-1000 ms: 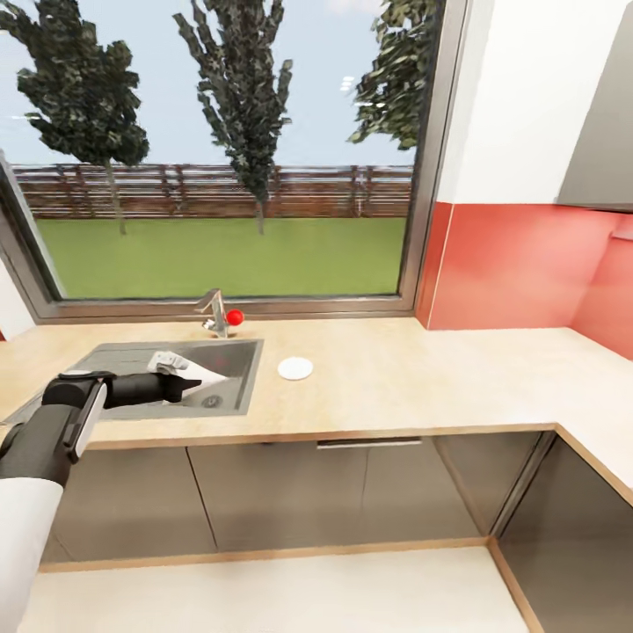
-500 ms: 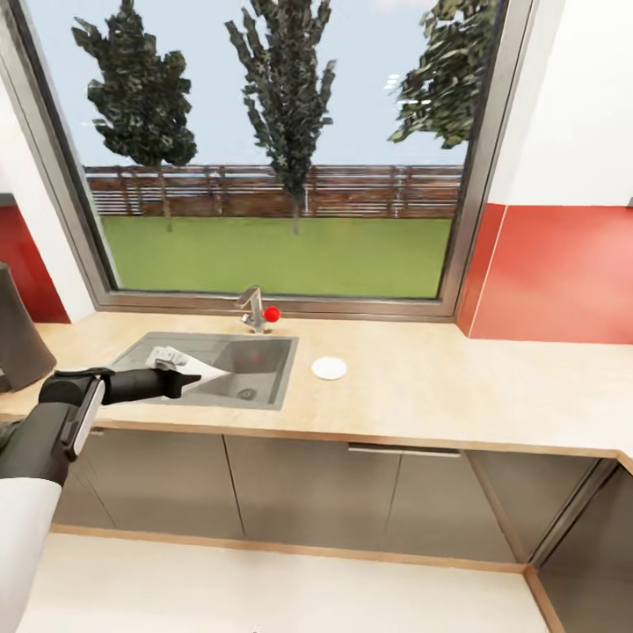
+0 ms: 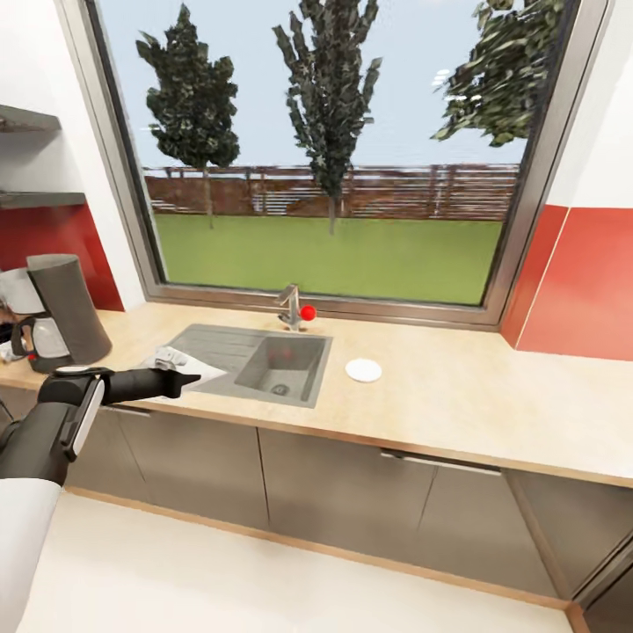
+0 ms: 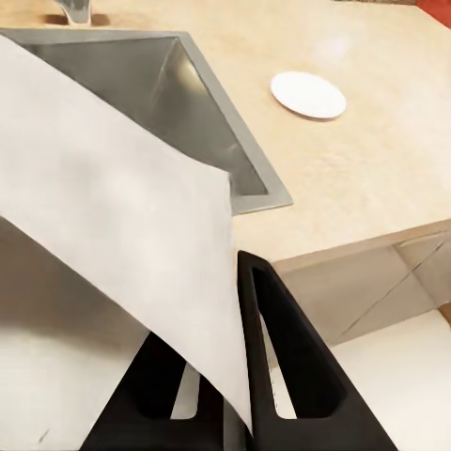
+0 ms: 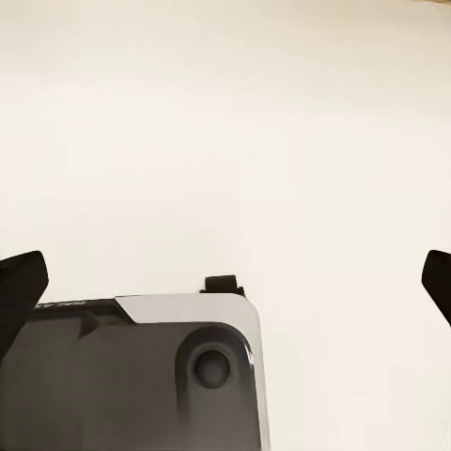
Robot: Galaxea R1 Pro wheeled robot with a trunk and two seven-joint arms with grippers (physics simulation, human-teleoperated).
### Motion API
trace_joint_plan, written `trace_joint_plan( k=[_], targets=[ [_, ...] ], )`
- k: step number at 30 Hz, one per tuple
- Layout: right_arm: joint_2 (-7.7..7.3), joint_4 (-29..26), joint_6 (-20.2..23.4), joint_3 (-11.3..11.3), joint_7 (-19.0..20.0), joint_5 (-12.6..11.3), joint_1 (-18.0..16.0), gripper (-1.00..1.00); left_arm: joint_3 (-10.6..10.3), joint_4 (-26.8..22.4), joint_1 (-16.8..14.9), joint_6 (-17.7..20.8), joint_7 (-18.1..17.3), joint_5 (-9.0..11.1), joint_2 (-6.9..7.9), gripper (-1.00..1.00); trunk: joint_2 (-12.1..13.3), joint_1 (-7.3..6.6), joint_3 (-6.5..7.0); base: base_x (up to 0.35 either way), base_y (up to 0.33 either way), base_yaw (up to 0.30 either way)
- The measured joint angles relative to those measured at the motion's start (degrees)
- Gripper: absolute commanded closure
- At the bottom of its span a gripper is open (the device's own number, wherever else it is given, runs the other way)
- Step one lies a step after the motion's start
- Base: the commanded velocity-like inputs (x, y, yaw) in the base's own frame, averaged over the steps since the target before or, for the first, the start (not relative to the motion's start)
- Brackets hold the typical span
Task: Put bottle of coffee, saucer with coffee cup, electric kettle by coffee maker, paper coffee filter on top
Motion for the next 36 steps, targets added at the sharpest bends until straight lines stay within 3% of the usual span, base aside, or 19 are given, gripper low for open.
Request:
trace_joint_plan(
  k=[36],
  targets=[
    [0.0,-0.01,0.1,0.0,-0.08,-0.03,0.0,-1.0,1.17,-0.09,-0.05,-0.01,-0.1,0.22,0.35,1.0,0.0,0.0,-0.18,0.0,0.0,0.27]
  ],
)
